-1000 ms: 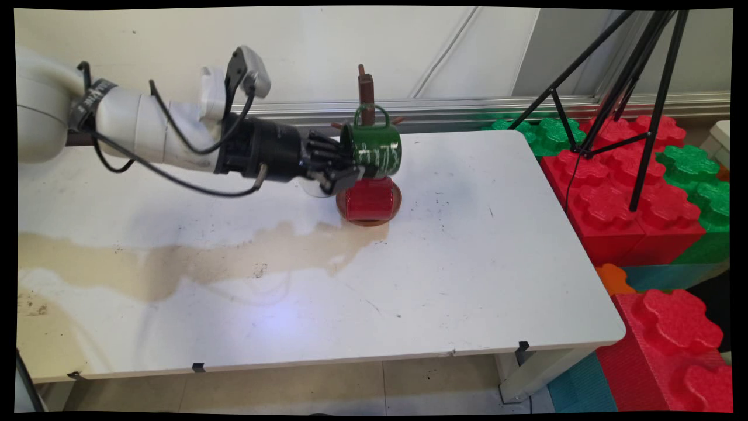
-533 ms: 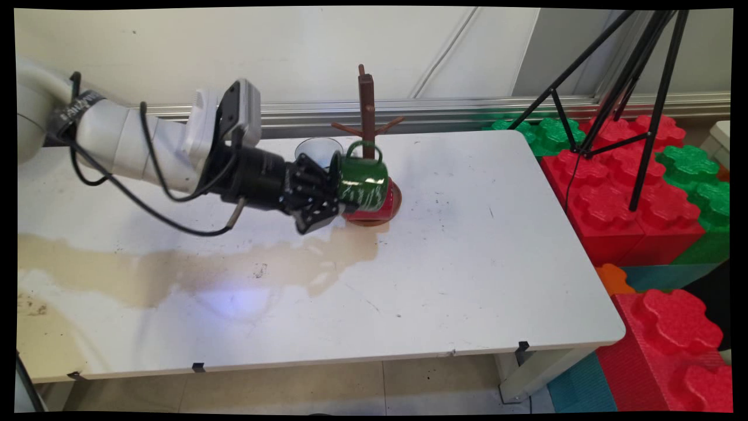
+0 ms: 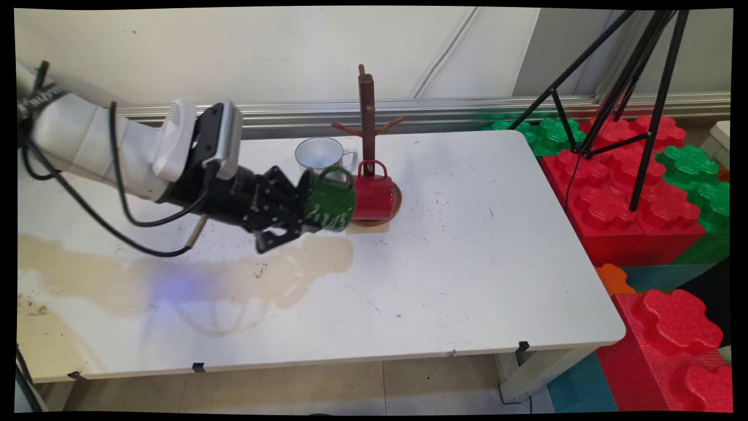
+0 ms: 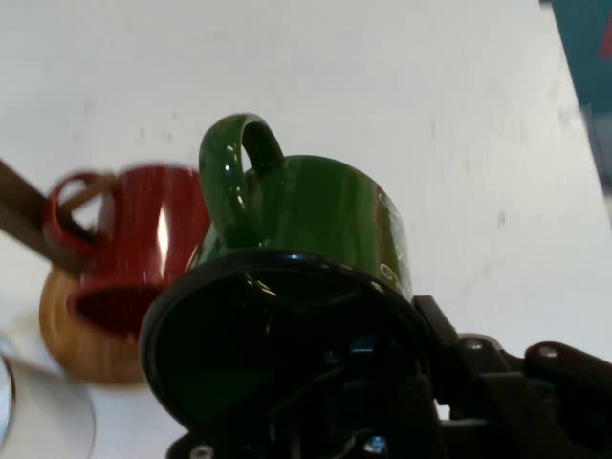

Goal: Place the picked object on the table

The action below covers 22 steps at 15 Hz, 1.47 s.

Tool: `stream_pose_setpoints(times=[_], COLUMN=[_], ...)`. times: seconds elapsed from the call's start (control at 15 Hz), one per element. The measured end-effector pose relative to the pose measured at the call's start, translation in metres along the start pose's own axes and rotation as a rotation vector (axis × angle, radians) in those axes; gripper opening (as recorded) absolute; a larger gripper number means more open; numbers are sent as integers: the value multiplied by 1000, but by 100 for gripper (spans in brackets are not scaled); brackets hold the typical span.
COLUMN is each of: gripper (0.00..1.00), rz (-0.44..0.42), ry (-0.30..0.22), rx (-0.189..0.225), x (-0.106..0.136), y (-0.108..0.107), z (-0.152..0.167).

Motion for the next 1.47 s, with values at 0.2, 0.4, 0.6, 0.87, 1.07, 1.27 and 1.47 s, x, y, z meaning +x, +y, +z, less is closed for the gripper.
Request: stream_pose_setpoints(times=[0.2, 0.4, 0.6, 0.87, 1.07, 1.27, 1.47], gripper=[0, 0, 0, 0, 0, 0, 0], rz=[15, -10, -19, -17, -8, 11, 31], ry=[-87, -179, -273, -383, -459, -540, -596], rx=[-2, -3, -14, -47, -62, -68, -73], x=[-2, -2, -1, -3, -9, -21, -30], y=[5, 10, 13, 23, 29, 31, 32], z=[-10, -13, -8, 5, 14, 19, 23])
